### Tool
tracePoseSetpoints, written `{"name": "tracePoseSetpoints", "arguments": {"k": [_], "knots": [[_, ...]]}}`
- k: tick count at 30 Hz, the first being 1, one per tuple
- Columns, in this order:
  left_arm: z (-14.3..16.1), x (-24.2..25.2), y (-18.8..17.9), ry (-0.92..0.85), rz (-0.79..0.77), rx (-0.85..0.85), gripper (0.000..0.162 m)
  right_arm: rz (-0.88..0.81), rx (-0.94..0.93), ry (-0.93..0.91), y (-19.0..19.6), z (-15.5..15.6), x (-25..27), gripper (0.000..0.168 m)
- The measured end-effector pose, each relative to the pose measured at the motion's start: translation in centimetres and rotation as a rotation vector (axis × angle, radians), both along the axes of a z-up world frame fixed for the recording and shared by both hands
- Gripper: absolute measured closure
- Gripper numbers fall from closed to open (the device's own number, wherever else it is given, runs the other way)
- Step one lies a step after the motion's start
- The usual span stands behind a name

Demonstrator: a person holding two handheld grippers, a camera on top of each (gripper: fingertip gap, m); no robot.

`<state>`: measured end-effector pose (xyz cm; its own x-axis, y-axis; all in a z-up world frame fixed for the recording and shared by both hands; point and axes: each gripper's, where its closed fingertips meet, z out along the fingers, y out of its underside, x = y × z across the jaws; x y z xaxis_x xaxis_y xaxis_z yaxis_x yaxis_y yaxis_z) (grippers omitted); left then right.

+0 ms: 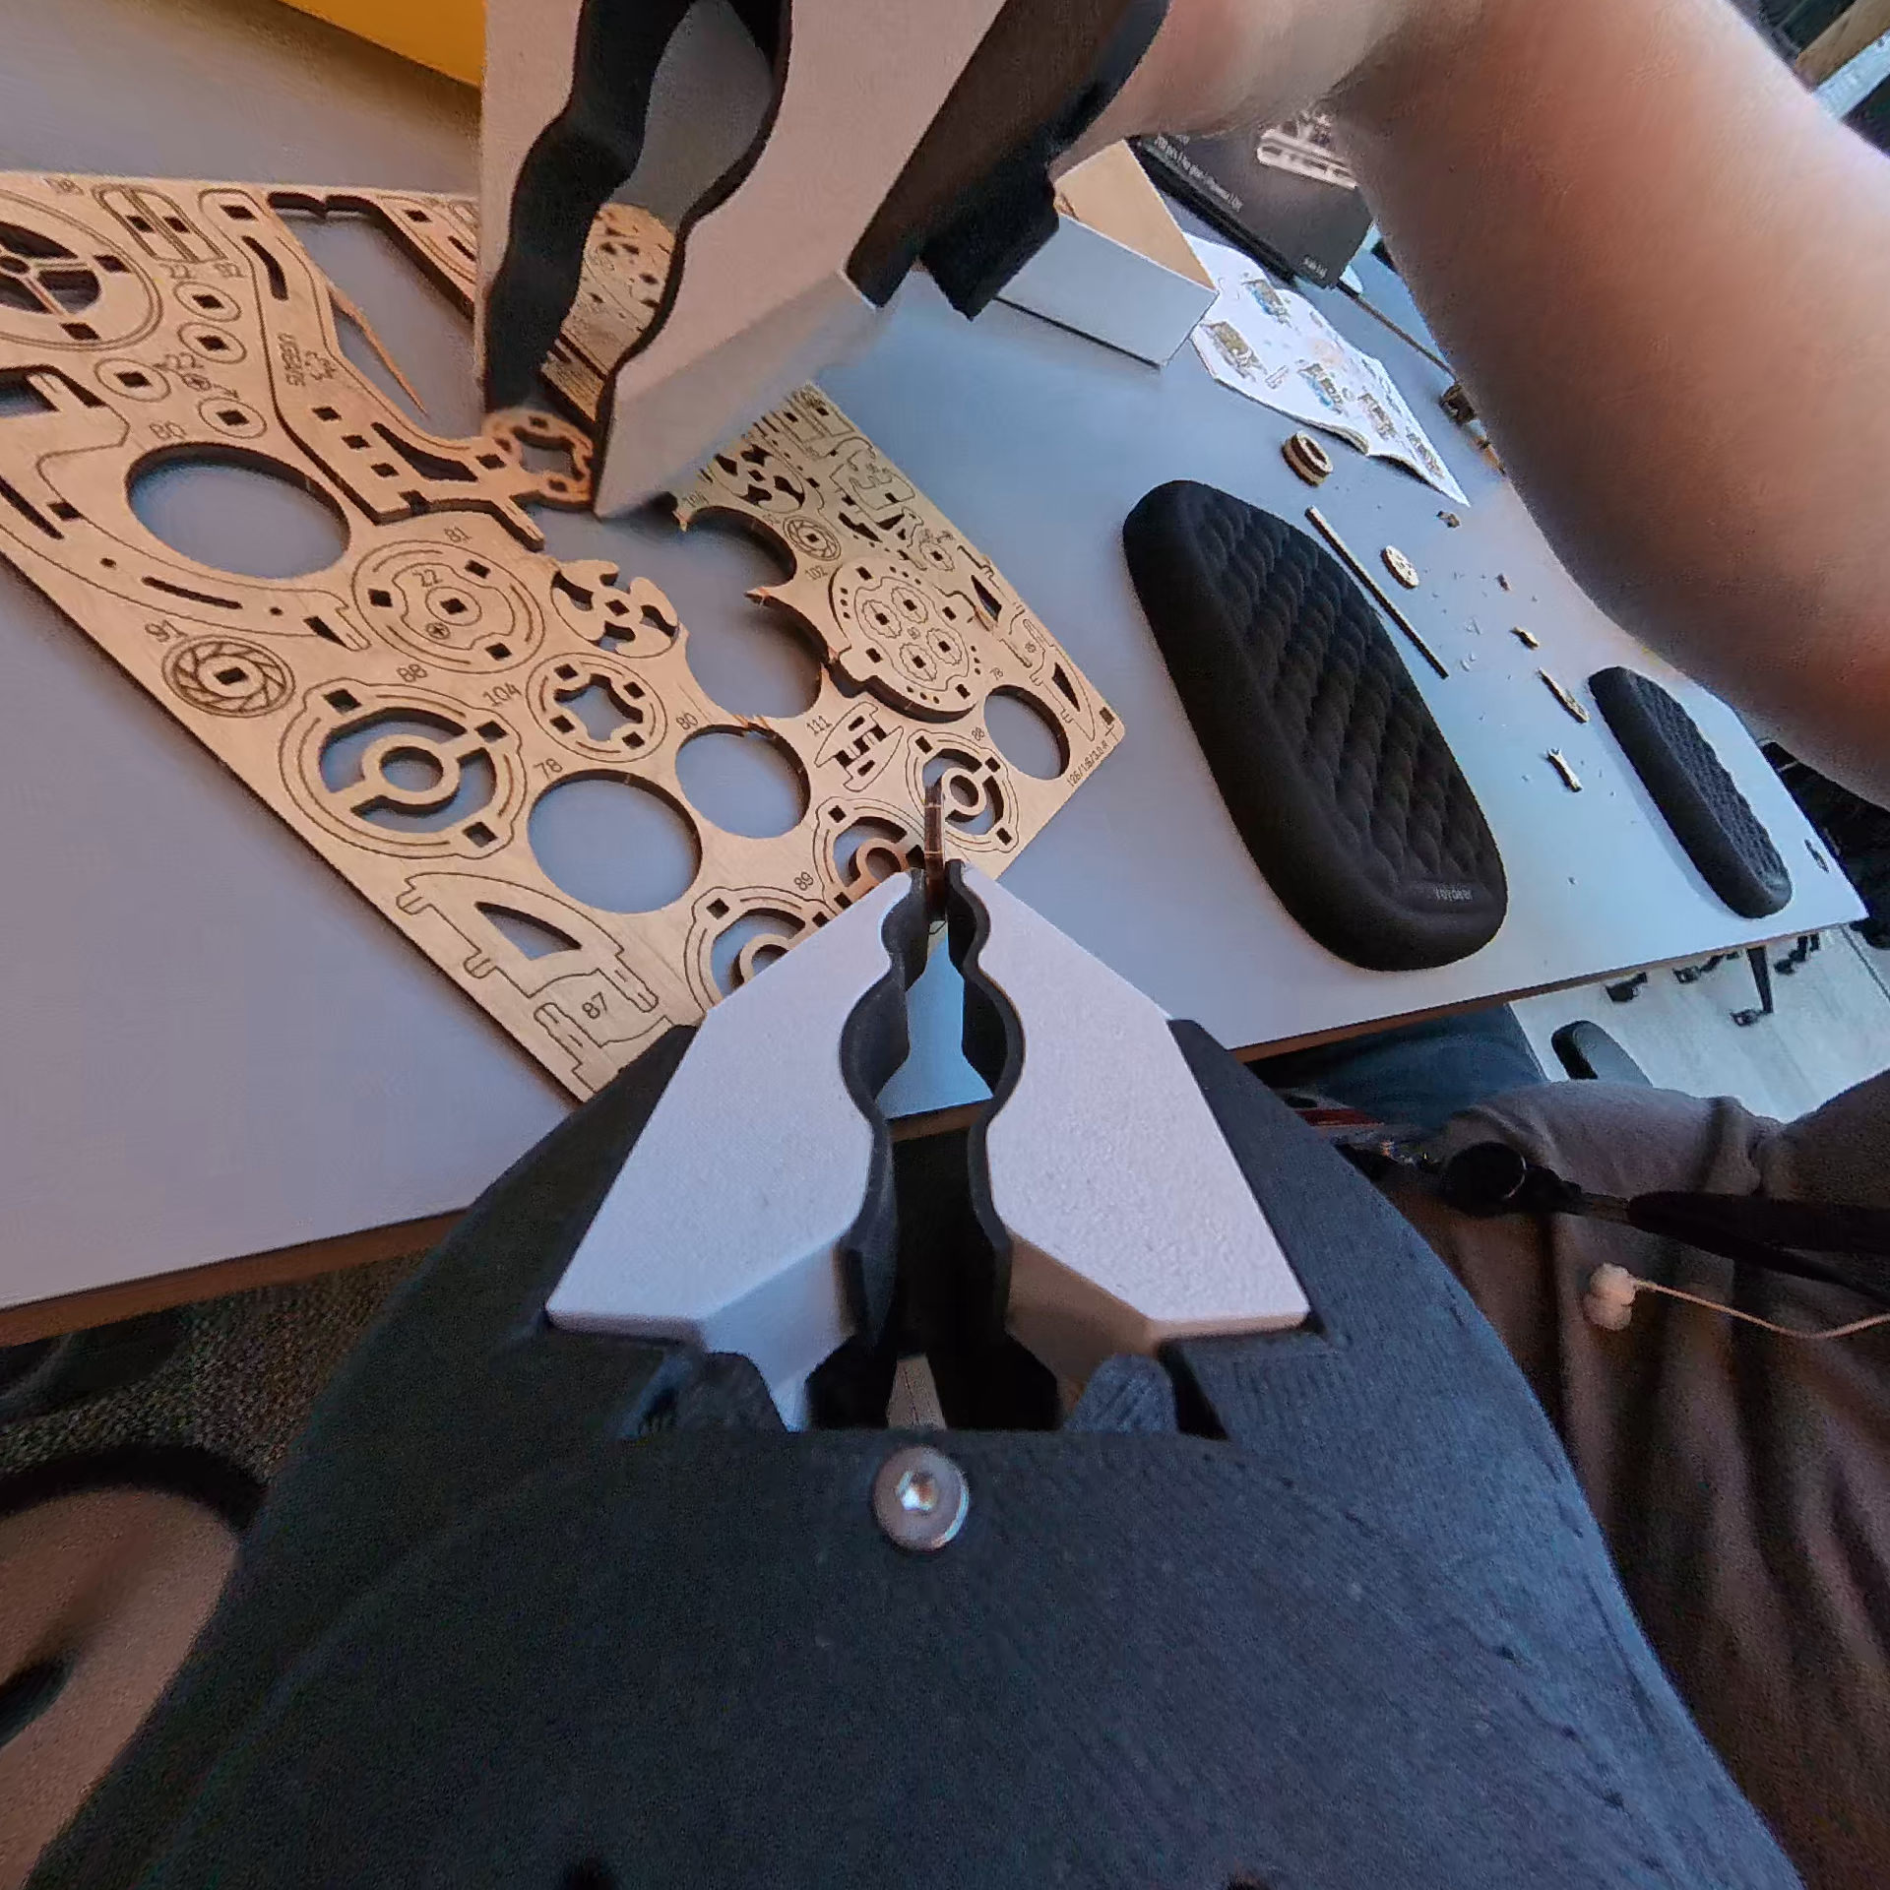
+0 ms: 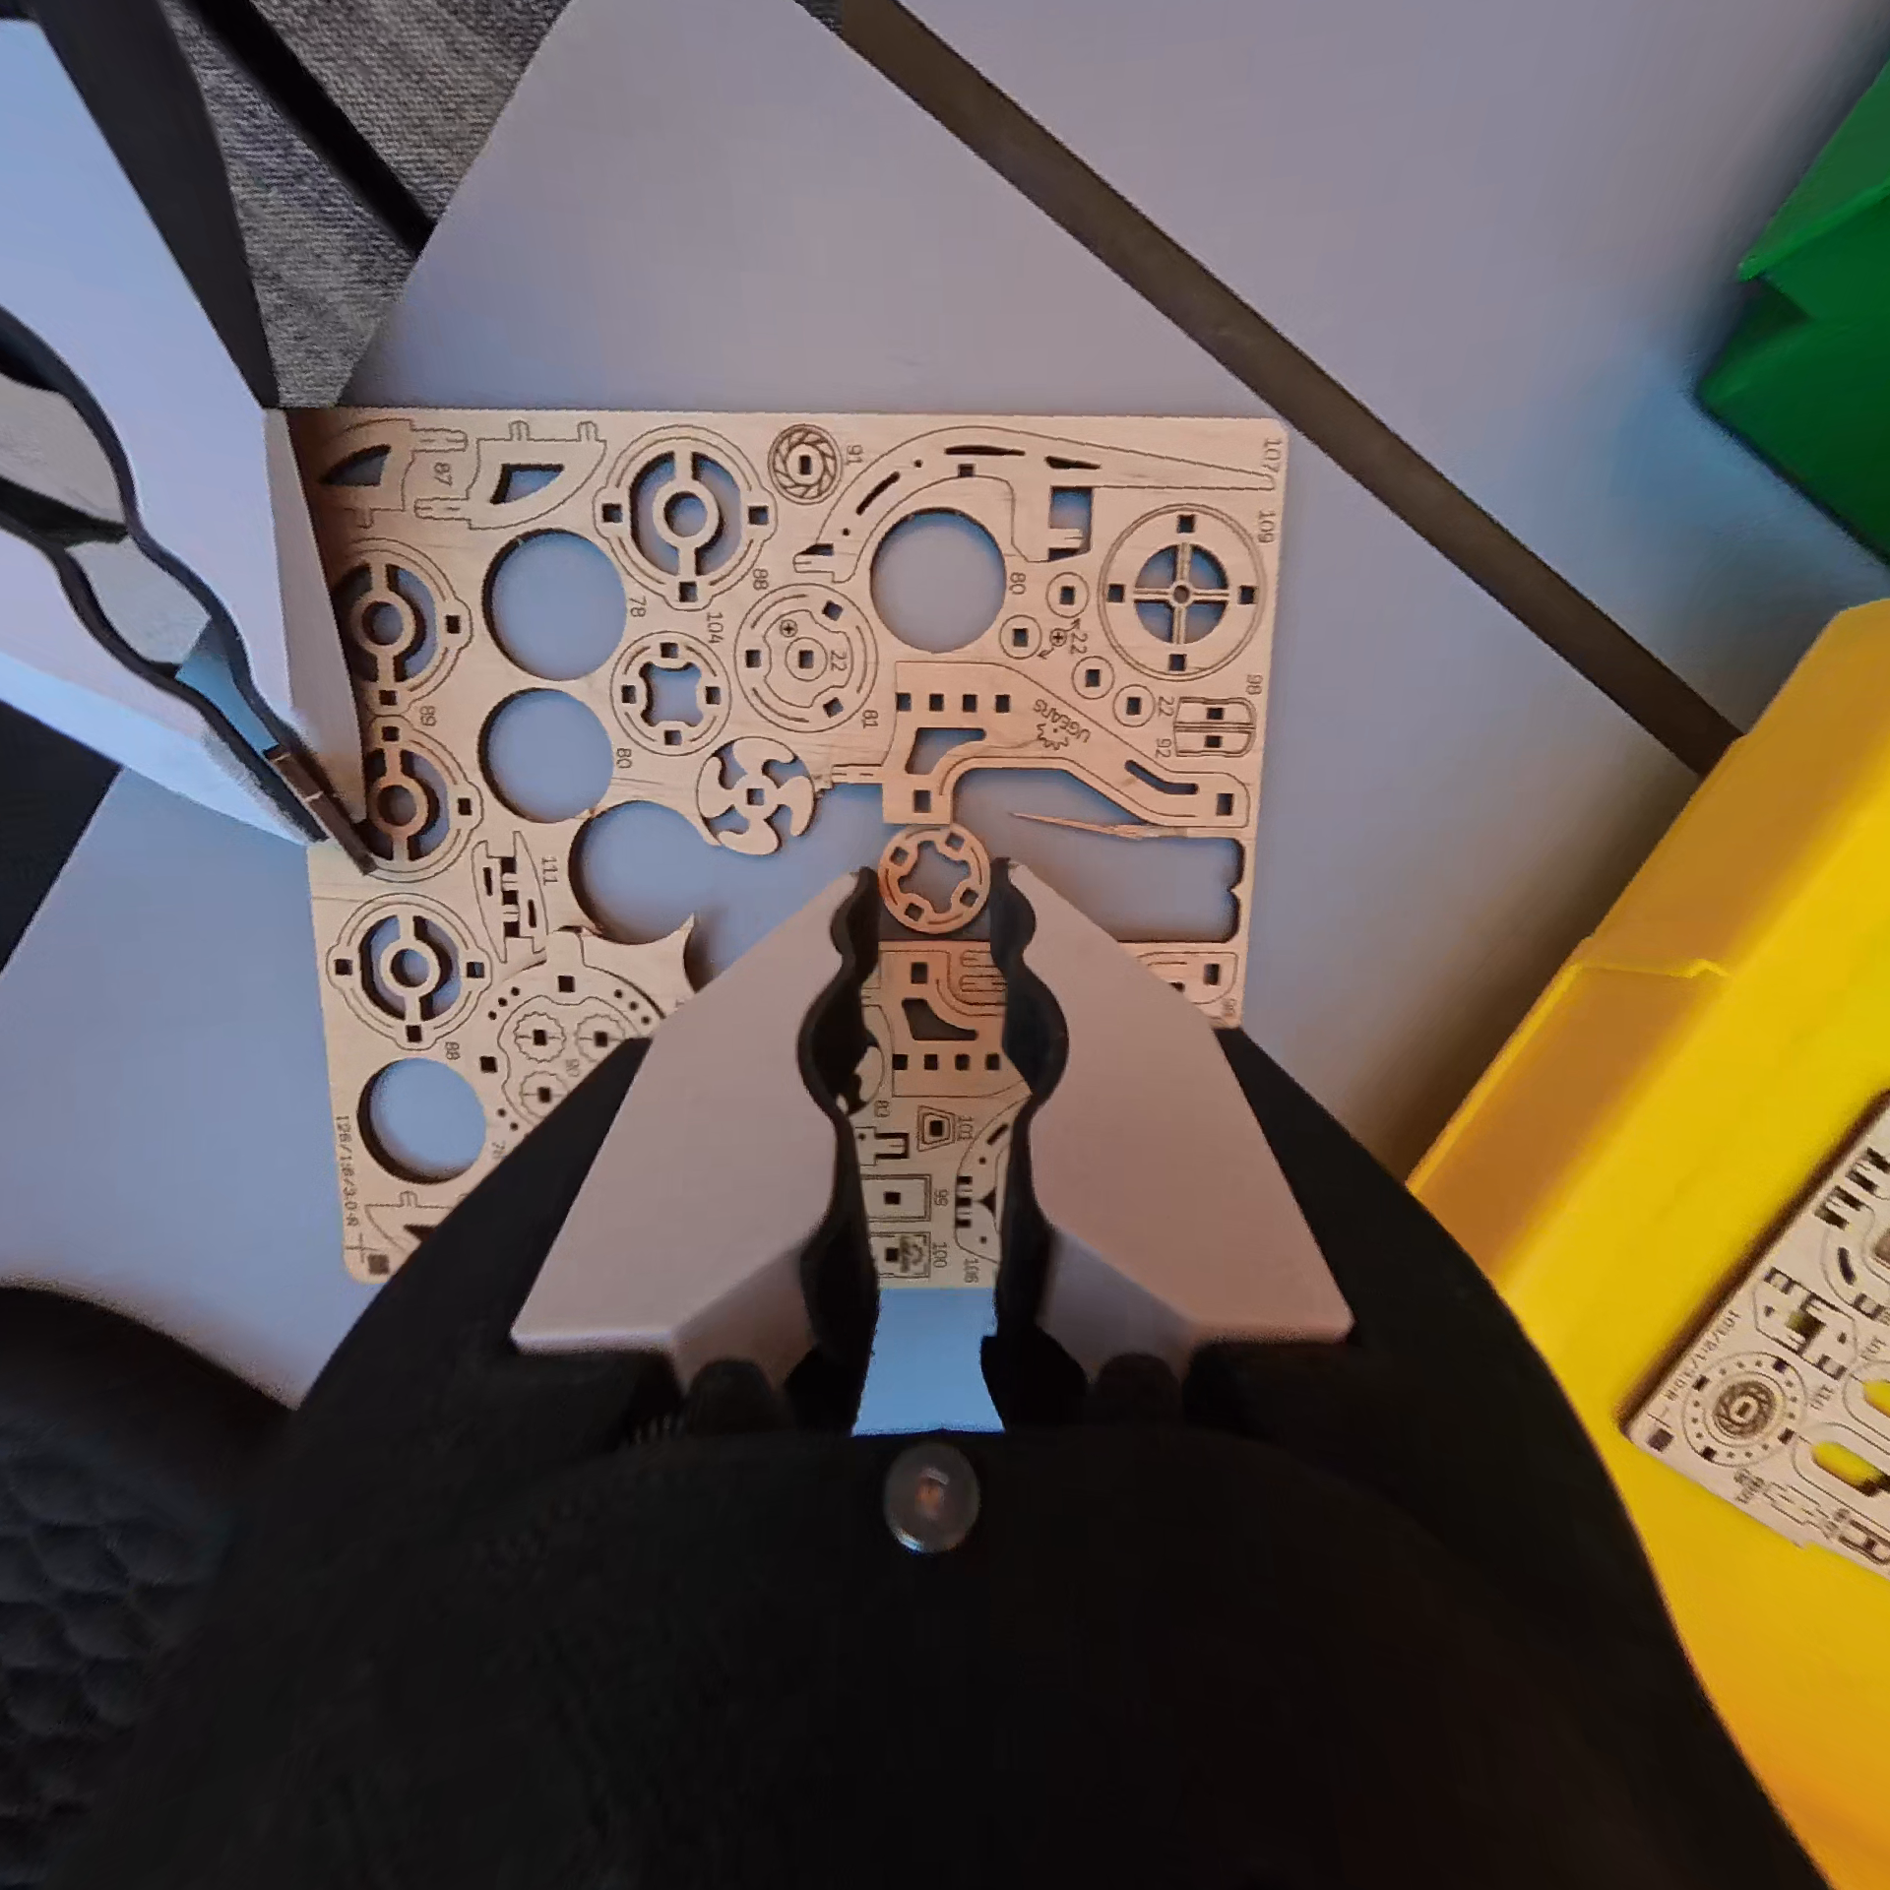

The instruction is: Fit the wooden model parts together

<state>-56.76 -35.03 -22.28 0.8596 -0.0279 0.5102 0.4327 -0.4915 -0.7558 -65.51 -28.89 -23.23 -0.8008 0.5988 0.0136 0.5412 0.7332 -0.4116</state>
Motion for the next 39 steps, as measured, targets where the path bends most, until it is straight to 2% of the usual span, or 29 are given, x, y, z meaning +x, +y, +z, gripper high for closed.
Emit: {"name": "tracePoseSetpoints", "arguments": {"k": [7,14,20,22,26,31,35,37,39], "knots": [[0.0,-0.2,0.0,-0.003,-0.039,-0.017,0.161,-0.044,-0.183,0.085,-1.0,4.0,-0.3,0.148],[0.0,-0.2,0.0,0.004,-0.051,-0.027,0.161,0.003,0.021,-0.032,0.8,1.6,2.4,0.147],[0.0,-0.2,0.0,0.006,-0.048,-0.023,0.161,-0.096,-0.117,0.098,-0.6,4.2,-1.0,0.148],[0.0,-0.2,0.0,0.006,-0.046,-0.024,0.161,-0.123,-0.086,0.112,-0.7,3.7,-2.3,0.148],[0.0,-0.2,0.0,0.008,-0.044,-0.023,0.162,-0.072,0.030,0.003,-0.7,0.3,-1.8,0.147],[0.0,-0.1,0.0,0.000,-0.049,-0.016,0.161,-0.069,0.013,0.072,-0.7,1.5,-2.1,0.148],[0.1,-0.1,0.0,-0.001,-0.048,-0.012,0.161,-0.099,-0.102,0.120,-2.2,3.6,-3.3,0.148],[0.1,-0.1,0.0,-0.002,-0.047,-0.010,0.161,-0.088,-0.077,0.058,-2.7,2.6,-3.1,0.148],[0.1,-0.1,0.0,-0.003,-0.047,-0.010,0.161,-0.066,0.041,0.014,-1.9,0.5,-2.8,0.148]]}}
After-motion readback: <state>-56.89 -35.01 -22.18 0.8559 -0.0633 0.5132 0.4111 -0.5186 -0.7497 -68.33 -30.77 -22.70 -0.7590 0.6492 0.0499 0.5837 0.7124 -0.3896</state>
